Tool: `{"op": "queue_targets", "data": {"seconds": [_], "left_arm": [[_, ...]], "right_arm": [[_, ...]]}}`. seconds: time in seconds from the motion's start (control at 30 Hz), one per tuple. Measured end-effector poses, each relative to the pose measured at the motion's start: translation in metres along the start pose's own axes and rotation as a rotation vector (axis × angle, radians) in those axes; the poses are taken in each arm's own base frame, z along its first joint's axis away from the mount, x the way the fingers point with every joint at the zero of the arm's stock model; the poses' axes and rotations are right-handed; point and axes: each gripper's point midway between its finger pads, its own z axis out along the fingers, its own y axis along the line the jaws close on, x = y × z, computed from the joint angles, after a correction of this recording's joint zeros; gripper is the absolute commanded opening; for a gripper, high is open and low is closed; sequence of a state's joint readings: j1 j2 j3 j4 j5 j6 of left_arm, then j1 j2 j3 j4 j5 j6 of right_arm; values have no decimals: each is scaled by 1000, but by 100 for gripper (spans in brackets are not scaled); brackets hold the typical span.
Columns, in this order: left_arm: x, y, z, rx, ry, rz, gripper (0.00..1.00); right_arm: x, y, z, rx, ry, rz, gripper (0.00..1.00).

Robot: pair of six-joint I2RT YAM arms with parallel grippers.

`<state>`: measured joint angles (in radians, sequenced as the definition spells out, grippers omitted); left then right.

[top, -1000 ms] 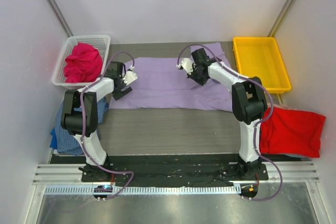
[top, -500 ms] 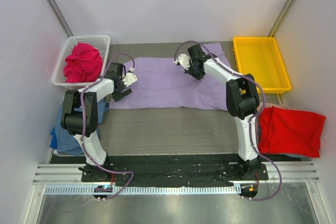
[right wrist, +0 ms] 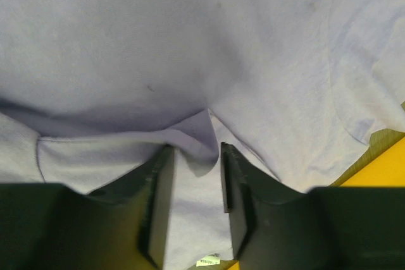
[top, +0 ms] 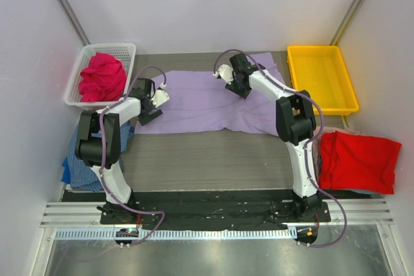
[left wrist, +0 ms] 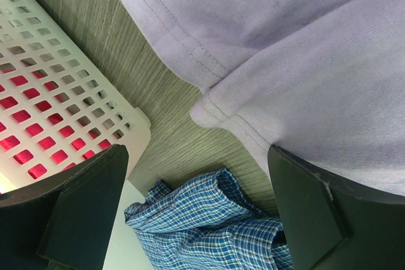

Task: Fold and stack the t-shirts
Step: Fold the flattened tshirt in 1/3 of the way

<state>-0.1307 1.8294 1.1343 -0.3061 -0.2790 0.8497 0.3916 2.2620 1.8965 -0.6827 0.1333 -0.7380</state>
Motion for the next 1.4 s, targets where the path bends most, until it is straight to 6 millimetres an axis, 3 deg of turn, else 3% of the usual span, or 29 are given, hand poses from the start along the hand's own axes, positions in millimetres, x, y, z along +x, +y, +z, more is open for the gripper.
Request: {"op": "queue_targets", "data": {"seconds": [0.03,0.07,0.27,0.73,0.87,0.97,1.17,1.4], "left_arm": [[0,0,0,0,0,0,98],[0,0,0,-1,0,0,98],[0,0,0,-3,0,0,98],[-2,2,1,-20,4,0,99],[-2,2,2,-24,4,0,99],[-2,2,1,-37,7,3,99],[-1,-1,-1,-67,2,6,99],[0,-3,-3,-82,-1,4,99]], "right_arm": [[1,0,1,1,4,-3,57],[4,2,2,1,11,-6,60],[24,15,5,-13,60,-16,69],[57,22,-84,47,40,19,77],[69,29,-97,51,42,27,78],[87,44,-97,28,71,21,77],[134,79,-79,-42,179,-9,77],[146,68,-75,-22,186,19,78]]}}
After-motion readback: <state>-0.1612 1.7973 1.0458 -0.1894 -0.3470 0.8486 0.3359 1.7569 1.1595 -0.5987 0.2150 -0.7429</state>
